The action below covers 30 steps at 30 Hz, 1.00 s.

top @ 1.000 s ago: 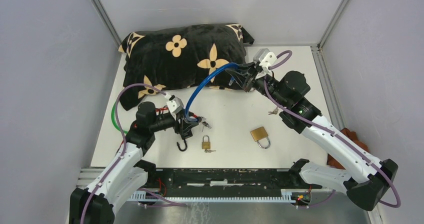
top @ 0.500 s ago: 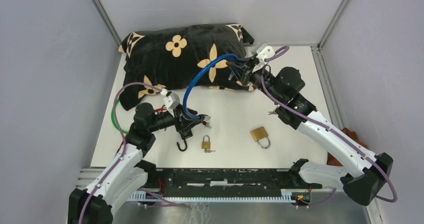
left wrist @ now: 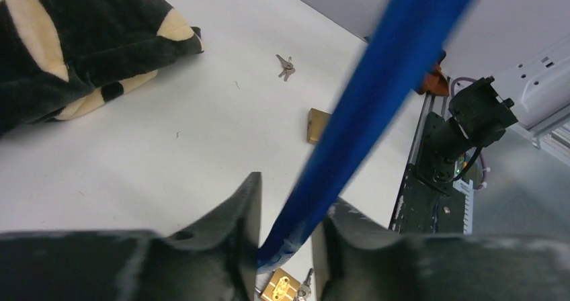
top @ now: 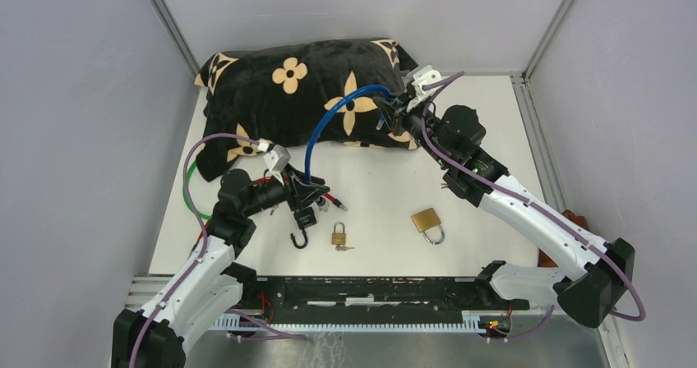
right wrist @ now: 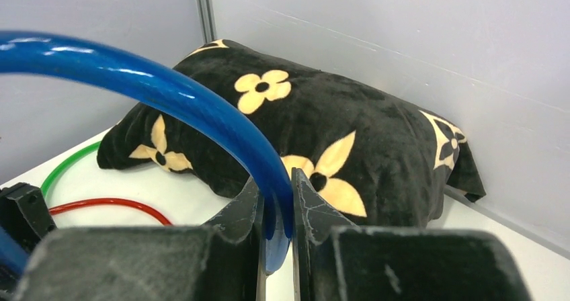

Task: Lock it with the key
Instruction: Lock the lock.

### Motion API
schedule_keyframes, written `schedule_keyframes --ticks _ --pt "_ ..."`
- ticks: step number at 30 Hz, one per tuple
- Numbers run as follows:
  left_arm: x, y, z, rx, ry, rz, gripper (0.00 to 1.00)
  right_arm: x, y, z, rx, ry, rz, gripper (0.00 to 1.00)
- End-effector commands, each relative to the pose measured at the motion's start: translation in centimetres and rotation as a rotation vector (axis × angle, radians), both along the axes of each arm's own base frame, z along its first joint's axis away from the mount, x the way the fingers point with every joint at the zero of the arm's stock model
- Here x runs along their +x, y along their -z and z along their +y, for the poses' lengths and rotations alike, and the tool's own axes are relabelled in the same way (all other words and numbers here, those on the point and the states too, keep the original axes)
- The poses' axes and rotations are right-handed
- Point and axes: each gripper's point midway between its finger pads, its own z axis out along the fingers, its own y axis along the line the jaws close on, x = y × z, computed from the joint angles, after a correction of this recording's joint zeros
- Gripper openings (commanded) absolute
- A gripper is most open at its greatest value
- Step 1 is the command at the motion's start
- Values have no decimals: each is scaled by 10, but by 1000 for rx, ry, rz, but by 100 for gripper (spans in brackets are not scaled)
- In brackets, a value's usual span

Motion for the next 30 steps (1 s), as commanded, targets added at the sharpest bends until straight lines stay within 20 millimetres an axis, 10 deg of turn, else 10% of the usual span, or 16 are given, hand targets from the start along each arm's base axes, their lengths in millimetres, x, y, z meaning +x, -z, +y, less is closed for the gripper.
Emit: schedule_keyframes --ticks 1,7,18,25,30 --pt "7 -15 0 -41 -34 -13 30 -6 -50 -3 135 8 -70 0" --pt "8 8 3 16 -38 -33 46 -10 -59 0 151 -3 -86 0" --pt "24 -1 9 -21 -125 -147 41 -24 -64 16 145 -46 -94 0" --pt "23 30 15 22 -155 -103 48 -31 -75 19 155 -60 -117 0" --pt "28 25 16 35 -168 -141 26 -33 -77 23 155 -68 -120 0"
